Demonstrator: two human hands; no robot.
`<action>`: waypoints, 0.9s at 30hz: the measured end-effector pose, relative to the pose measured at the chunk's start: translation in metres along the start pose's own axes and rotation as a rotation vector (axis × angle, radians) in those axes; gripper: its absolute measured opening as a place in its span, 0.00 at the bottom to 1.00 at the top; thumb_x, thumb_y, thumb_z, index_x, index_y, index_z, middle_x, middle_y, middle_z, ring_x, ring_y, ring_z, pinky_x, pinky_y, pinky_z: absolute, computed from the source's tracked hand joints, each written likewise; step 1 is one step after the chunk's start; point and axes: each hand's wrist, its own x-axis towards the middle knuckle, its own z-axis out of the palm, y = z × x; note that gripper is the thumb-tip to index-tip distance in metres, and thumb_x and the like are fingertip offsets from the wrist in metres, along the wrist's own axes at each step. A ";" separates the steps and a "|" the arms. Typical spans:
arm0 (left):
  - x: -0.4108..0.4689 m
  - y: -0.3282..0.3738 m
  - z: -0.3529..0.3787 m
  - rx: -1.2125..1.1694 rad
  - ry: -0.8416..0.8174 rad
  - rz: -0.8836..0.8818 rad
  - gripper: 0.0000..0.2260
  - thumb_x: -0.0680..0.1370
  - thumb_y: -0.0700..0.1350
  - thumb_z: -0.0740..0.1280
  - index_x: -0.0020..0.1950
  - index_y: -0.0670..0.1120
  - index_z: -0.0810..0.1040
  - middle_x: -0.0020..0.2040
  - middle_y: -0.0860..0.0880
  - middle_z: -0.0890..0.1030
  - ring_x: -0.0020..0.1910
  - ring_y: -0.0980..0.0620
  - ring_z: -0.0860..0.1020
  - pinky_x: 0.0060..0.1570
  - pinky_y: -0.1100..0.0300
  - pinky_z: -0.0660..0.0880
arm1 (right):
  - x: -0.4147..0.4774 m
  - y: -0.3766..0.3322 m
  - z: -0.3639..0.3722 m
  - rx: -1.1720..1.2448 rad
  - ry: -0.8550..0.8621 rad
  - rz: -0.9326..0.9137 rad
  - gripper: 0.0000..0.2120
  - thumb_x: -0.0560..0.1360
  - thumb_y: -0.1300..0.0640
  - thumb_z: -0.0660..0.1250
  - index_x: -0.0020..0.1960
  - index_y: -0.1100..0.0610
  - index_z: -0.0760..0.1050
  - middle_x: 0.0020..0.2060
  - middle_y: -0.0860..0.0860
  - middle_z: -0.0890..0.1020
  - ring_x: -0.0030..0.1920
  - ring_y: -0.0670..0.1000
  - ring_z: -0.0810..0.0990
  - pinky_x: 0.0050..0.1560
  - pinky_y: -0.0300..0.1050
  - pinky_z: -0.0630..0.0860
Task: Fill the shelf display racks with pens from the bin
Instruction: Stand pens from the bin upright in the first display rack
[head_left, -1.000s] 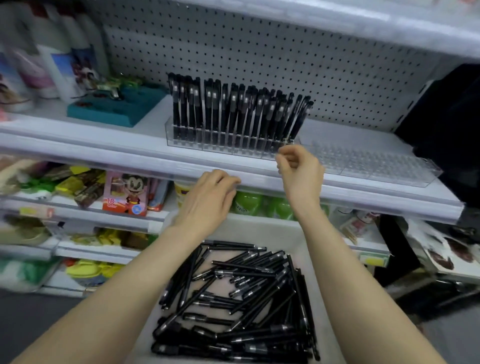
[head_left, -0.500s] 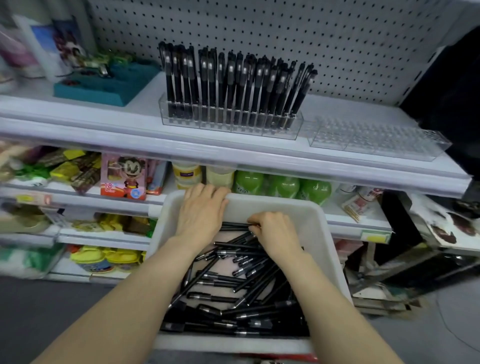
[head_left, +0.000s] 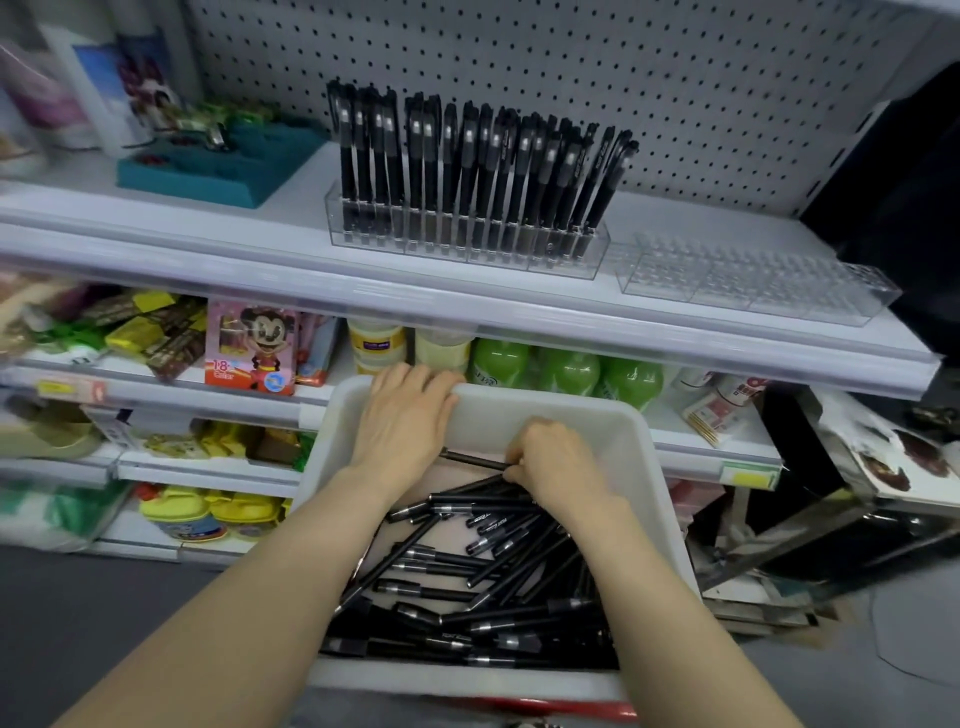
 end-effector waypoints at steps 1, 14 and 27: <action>0.000 0.001 -0.003 -0.037 -0.002 -0.004 0.16 0.81 0.50 0.55 0.62 0.49 0.78 0.51 0.49 0.78 0.51 0.45 0.72 0.54 0.53 0.65 | -0.002 0.005 -0.006 0.029 -0.009 0.034 0.07 0.71 0.56 0.74 0.47 0.56 0.84 0.47 0.56 0.83 0.49 0.59 0.80 0.48 0.46 0.77; 0.030 0.027 -0.028 -0.169 -0.045 0.200 0.18 0.80 0.57 0.53 0.53 0.49 0.79 0.48 0.53 0.79 0.50 0.51 0.72 0.50 0.57 0.71 | -0.020 0.019 -0.084 0.383 0.103 -0.105 0.06 0.72 0.58 0.74 0.49 0.52 0.84 0.40 0.46 0.83 0.41 0.44 0.79 0.44 0.34 0.72; 0.132 0.038 -0.055 0.046 0.145 0.141 0.21 0.79 0.46 0.66 0.70 0.41 0.72 0.65 0.43 0.74 0.66 0.43 0.70 0.67 0.49 0.69 | 0.043 0.030 -0.184 0.762 0.810 -0.024 0.02 0.77 0.55 0.69 0.47 0.54 0.78 0.37 0.48 0.83 0.37 0.48 0.84 0.43 0.46 0.81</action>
